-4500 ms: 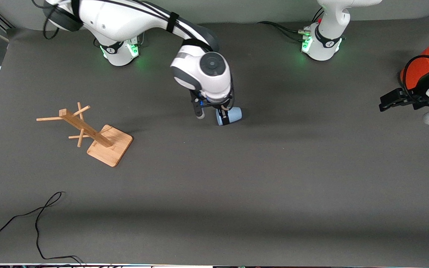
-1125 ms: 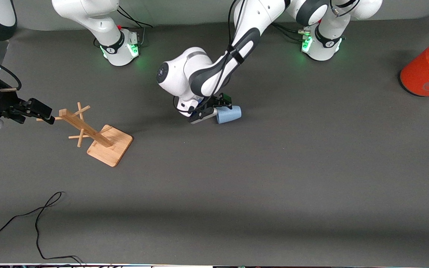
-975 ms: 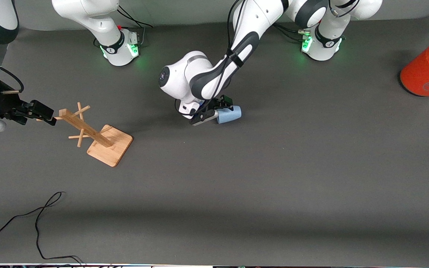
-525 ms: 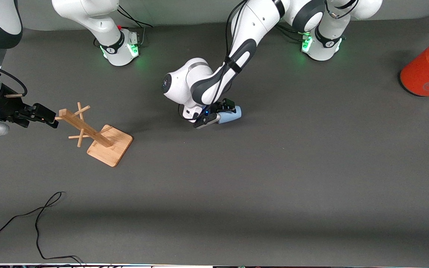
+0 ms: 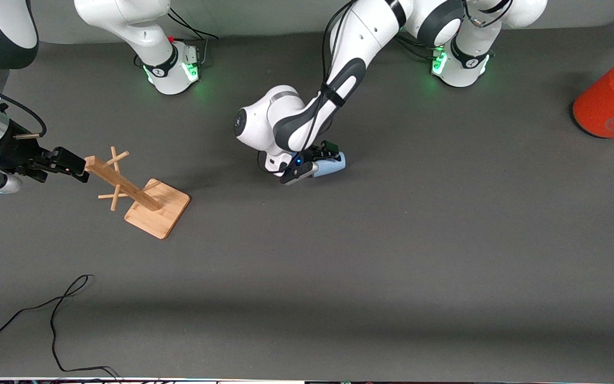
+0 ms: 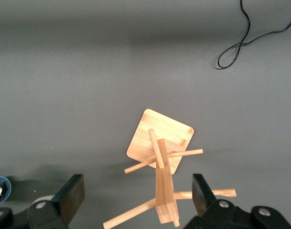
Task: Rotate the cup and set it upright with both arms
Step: 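Grasp the cup rim with the left gripper and rotate it upright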
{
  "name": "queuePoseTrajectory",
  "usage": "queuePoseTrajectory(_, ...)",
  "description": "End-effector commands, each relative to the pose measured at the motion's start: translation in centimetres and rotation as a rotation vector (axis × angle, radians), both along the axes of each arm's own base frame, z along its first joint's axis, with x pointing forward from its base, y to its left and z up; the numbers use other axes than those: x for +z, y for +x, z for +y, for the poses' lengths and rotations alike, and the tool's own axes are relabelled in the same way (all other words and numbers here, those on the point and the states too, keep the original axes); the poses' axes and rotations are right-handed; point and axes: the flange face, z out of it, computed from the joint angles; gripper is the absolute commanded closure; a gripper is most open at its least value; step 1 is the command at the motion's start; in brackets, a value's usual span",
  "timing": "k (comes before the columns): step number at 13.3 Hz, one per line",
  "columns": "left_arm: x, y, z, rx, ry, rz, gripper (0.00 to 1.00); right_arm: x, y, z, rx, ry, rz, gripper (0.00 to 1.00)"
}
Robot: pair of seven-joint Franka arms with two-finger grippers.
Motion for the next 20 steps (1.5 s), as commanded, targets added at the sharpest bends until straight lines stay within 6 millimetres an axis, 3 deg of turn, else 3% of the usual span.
queuePoseTrajectory(1,1.5,-0.4,-0.2,0.048,0.019,-0.044,0.44,0.0,-0.9,0.2,0.013,0.006,0.015,0.0)
queuePoseTrajectory(3,1.6,-0.6,-0.3,0.054,0.016,-0.043,0.76,-0.3,-0.8,0.3,0.012,0.005,0.02,0.0)
queuePoseTrajectory(5,1.6,-0.5,-0.2,0.08,0.016,-0.061,0.96,-0.4,-0.7,0.4,0.013,0.005,0.018,0.0)
queuePoseTrajectory(7,1.7,-0.5,-0.3,0.087,0.012,-0.062,1.0,-1.1,-0.4,0.3,0.011,0.003,0.03,0.0)
queuePoseTrajectory(10,3.7,-0.2,-0.2,0.099,-0.005,-0.063,1.0,-1.7,-0.5,0.3,0.012,0.0,0.041,0.0)
queuePoseTrajectory(11,5.3,0.3,-0.2,0.111,-0.031,-0.053,1.0,-1.6,-0.4,0.3,0.012,0.0,0.039,0.0)
queuePoseTrajectory(13,8.9,3.4,1.5,0.165,-0.082,-0.048,1.0,-1.6,-0.4,0.7,0.016,0.0,0.035,0.0)
queuePoseTrajectory(15,15.3,5.9,3.5,0.182,-0.204,0.008,1.0,-1.3,-0.5,1.0,0.007,0.001,0.031,0.0)
queuePoseTrajectory(18,24.4,9.1,10.0,0.185,-0.398,0.048,1.0,-0.7,-0.6,0.9,0.005,0.003,0.011,0.0)
queuePoseTrajectory(20,26.9,8.2,14.6,0.144,-0.507,0.013,1.0,-0.4,-0.4,0.5,-0.004,0.011,-0.015,0.0)
